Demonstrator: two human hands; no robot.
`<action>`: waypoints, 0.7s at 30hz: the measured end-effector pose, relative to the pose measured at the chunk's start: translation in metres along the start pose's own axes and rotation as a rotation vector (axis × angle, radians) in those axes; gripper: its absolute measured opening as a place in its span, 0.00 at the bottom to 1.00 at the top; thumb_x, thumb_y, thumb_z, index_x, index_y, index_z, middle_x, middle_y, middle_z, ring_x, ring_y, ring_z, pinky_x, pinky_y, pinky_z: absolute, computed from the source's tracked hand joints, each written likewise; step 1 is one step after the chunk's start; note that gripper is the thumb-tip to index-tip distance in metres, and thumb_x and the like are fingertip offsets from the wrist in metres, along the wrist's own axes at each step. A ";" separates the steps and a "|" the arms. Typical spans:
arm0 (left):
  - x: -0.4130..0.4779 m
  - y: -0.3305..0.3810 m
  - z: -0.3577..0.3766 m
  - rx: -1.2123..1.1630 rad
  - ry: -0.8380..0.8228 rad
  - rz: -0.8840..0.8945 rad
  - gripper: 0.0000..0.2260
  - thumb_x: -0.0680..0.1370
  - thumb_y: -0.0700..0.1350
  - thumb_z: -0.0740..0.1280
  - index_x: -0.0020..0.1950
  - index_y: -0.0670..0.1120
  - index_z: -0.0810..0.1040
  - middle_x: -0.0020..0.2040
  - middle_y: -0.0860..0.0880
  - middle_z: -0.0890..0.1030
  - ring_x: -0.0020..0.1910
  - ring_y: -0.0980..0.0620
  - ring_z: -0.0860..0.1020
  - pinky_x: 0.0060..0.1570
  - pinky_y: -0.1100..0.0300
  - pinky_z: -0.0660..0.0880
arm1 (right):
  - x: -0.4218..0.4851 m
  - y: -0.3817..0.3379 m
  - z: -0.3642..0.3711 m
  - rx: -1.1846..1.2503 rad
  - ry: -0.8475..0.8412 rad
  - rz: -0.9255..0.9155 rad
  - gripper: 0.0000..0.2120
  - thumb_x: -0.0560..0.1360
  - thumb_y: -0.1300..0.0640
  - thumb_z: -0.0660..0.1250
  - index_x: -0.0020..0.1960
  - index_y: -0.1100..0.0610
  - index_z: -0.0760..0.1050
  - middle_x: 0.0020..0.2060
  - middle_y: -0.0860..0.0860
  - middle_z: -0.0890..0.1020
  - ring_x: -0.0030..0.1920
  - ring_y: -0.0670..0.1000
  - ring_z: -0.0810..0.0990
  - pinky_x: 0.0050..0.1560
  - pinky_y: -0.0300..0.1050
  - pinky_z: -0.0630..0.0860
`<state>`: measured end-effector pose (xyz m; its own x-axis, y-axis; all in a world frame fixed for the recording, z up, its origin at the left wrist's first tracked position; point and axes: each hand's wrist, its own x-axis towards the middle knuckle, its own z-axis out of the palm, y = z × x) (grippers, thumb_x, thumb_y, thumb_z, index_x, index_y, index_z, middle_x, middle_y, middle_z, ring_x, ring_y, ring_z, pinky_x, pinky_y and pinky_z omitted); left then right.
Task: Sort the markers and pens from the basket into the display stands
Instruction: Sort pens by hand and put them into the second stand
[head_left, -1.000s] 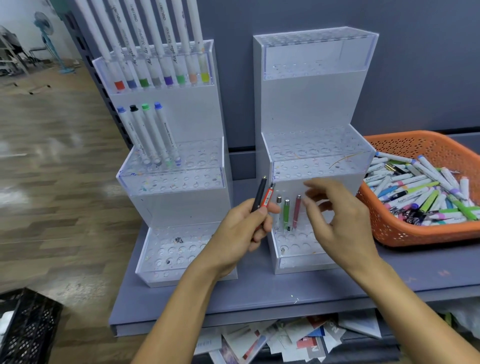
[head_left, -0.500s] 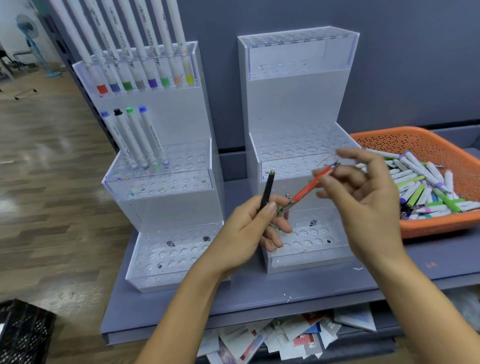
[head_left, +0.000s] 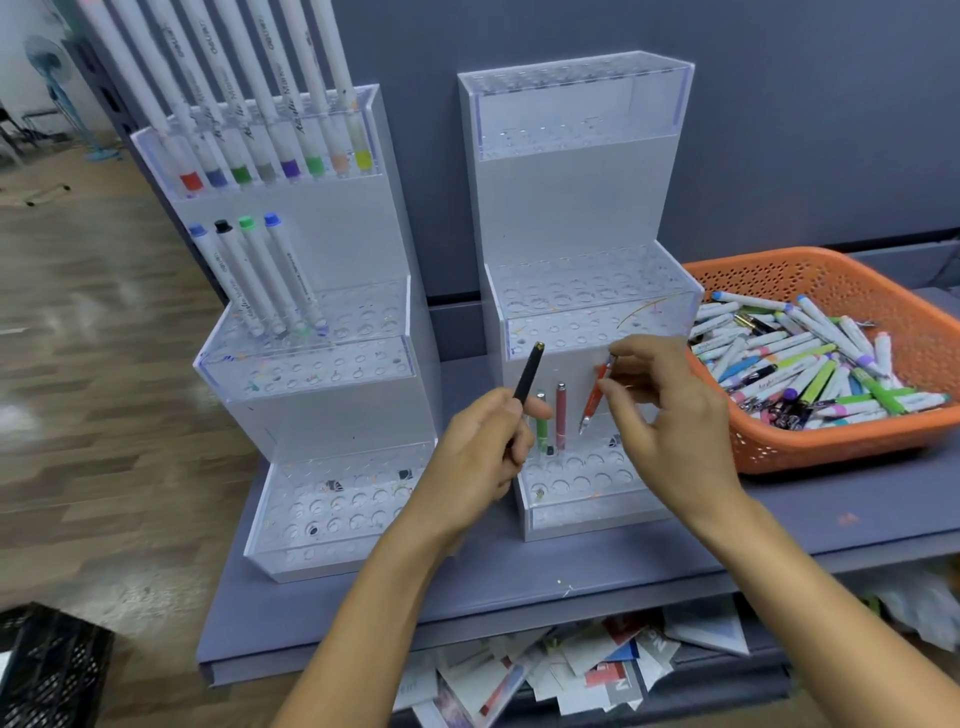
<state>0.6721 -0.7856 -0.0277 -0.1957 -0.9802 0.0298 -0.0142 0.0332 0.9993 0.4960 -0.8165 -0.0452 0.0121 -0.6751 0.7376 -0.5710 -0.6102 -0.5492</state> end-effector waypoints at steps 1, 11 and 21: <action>0.000 -0.001 0.000 0.007 0.002 0.005 0.12 0.83 0.43 0.54 0.48 0.47 0.77 0.30 0.53 0.69 0.26 0.56 0.62 0.26 0.63 0.59 | -0.002 0.002 0.002 -0.035 -0.022 -0.023 0.11 0.72 0.66 0.68 0.54 0.62 0.74 0.43 0.50 0.81 0.42 0.46 0.80 0.46 0.37 0.77; -0.003 -0.008 0.005 0.086 0.001 0.125 0.11 0.83 0.45 0.56 0.54 0.53 0.78 0.33 0.53 0.72 0.30 0.56 0.69 0.31 0.63 0.70 | -0.008 0.003 0.000 -0.089 -0.090 -0.011 0.11 0.74 0.59 0.68 0.56 0.59 0.77 0.43 0.52 0.82 0.43 0.48 0.81 0.46 0.42 0.78; -0.006 -0.007 0.025 0.476 0.058 0.367 0.10 0.79 0.48 0.61 0.57 0.51 0.78 0.44 0.53 0.81 0.44 0.55 0.79 0.47 0.60 0.76 | 0.009 -0.039 -0.024 0.425 -0.067 0.150 0.17 0.73 0.61 0.68 0.57 0.45 0.74 0.44 0.44 0.82 0.48 0.48 0.82 0.51 0.38 0.75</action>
<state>0.6487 -0.7753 -0.0356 -0.2174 -0.8966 0.3858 -0.3954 0.4423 0.8050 0.4987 -0.7891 -0.0077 0.0158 -0.7857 0.6184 -0.1834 -0.6102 -0.7707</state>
